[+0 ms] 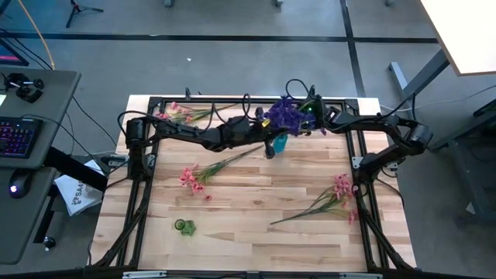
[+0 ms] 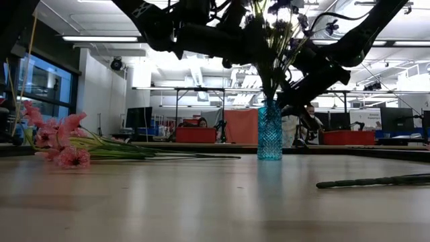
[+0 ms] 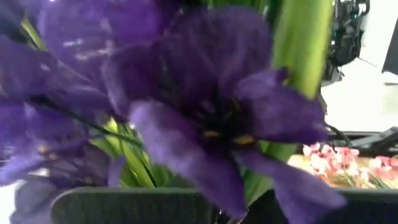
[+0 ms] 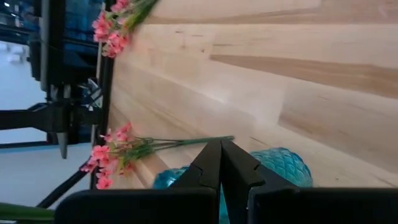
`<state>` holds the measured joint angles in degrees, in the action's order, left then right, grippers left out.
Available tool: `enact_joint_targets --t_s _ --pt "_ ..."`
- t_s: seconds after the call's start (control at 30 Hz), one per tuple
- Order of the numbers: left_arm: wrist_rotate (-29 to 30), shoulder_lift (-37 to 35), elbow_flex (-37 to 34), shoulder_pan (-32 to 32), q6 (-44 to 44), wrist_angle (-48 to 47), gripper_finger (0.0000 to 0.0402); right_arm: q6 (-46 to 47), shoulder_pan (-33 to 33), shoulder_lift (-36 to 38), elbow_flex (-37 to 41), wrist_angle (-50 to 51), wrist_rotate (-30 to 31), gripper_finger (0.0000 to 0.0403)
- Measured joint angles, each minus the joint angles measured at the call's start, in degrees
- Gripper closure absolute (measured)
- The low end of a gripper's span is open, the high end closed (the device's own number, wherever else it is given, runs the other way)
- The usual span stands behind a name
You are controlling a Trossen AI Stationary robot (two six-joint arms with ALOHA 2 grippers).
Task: Sort flowers into vase by color
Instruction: Put the violet flowers into the blue vase
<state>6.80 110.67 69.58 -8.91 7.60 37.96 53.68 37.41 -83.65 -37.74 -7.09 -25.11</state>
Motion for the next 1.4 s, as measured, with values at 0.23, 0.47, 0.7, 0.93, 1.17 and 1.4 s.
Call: enact_joint_targets --t_s 0.23,0.47,0.7,0.93,1.17,1.4 --pt "2.4 0.2 0.1 0.0 -0.5 -3.1 0.0402 0.5 0.0 0.1 0.0 -3.4 0.0 0.0403" --pt "2.8 0.3 0.1 -0.1 -0.9 -4.4 0.0401 0.5 0.0 0.1 0.0 -4.0 0.0 0.0403" --pt "3.0 0.4 0.1 -0.1 -1.0 -8.6 0.0402 0.5 0.0 0.1 0.0 -4.8 0.0 0.0403" --pt "5.6 0.4 0.1 -0.1 -0.5 -9.7 0.0386 0.5 0.0 0.1 0.0 -4.9 0.0 0.0403" --pt "6.4 0.3 -0.1 -0.1 1.5 -10.7 0.0322 0.5 0.0 1.6 0.0 -5.1 0.1 0.0403" --pt "7.3 -2.2 -0.1 0.4 1.0 -14.9 0.0237 0.3 0.3 4.2 0.0 -5.3 1.0 0.0403"
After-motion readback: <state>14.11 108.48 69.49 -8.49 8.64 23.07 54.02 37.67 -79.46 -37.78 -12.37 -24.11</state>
